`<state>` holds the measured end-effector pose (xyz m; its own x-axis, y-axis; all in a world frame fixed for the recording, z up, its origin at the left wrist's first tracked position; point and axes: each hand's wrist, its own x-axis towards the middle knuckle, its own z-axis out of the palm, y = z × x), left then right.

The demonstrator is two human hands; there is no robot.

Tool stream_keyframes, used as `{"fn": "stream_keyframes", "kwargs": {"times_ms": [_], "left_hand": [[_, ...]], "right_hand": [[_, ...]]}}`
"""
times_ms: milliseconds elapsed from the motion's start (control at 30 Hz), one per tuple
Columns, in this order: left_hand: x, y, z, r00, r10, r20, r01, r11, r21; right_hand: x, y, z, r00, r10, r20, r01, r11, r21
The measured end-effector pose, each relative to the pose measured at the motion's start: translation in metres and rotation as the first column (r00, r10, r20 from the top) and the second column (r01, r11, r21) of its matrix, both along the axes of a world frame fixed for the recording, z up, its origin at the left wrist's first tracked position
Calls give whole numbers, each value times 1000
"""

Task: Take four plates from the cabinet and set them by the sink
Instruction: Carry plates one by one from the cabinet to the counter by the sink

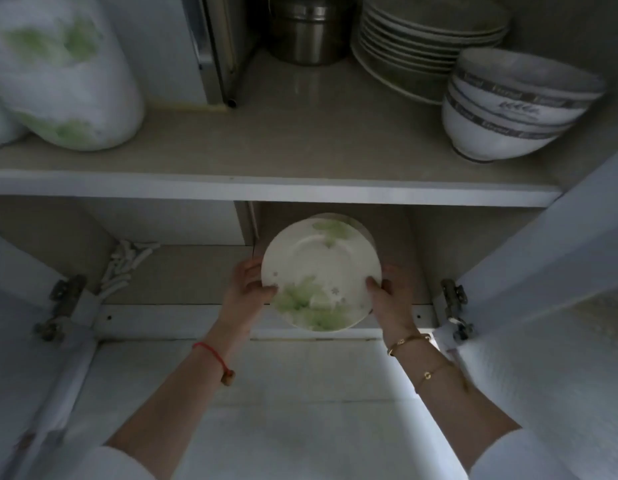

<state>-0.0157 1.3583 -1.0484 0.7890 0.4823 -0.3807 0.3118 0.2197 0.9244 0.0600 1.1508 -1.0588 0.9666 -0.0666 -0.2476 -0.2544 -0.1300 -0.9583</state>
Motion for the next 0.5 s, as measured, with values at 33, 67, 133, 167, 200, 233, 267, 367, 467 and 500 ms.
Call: {"fn": "stream_keyframes", "kwargs": {"times_ms": [33, 67, 133, 167, 200, 233, 267, 367, 467, 500], "left_hand": [[-12, -2, 12, 1000, 6, -27, -6, 1000, 2], [-23, -5, 26, 998, 9, -55, -9, 1000, 4], [-47, -14, 61, 993, -4, -115, 6, 1000, 10], [-59, -18, 80, 990, -14, -141, 15, 1000, 8], [-70, -23, 97, 988, -16, -155, 15, 1000, -5], [-82, -27, 115, 987, -15, -161, 12, 1000, -17], [-93, -32, 136, 987, -11, -158, 5, 999, -35], [-127, -50, 207, 991, 6, -130, -18, 996, -90], [-153, -64, 285, 987, 9, -159, -24, 995, -95], [-160, -70, 312, 985, 3, -173, -18, 996, -85]], "right_hand": [[-13, -3, 13, 1000, 19, -20, -19, 1000, -8], [-25, -7, 26, 998, 34, -50, -34, 999, -10], [-49, -17, 54, 990, 49, -133, -53, 998, -25], [-61, -23, 71, 984, 43, -174, -51, 998, -45], [-73, -28, 89, 979, 37, -202, -51, 997, -64], [-84, -34, 107, 975, 37, -221, -57, 995, -83], [-96, -39, 128, 971, 38, -237, -64, 993, -103], [-130, -56, 196, 960, 31, -278, -67, 990, -121], [-161, -70, 284, 958, 17, -286, -51, 992, -112], [-169, -76, 315, 958, 12, -287, -47, 992, -115]]}}
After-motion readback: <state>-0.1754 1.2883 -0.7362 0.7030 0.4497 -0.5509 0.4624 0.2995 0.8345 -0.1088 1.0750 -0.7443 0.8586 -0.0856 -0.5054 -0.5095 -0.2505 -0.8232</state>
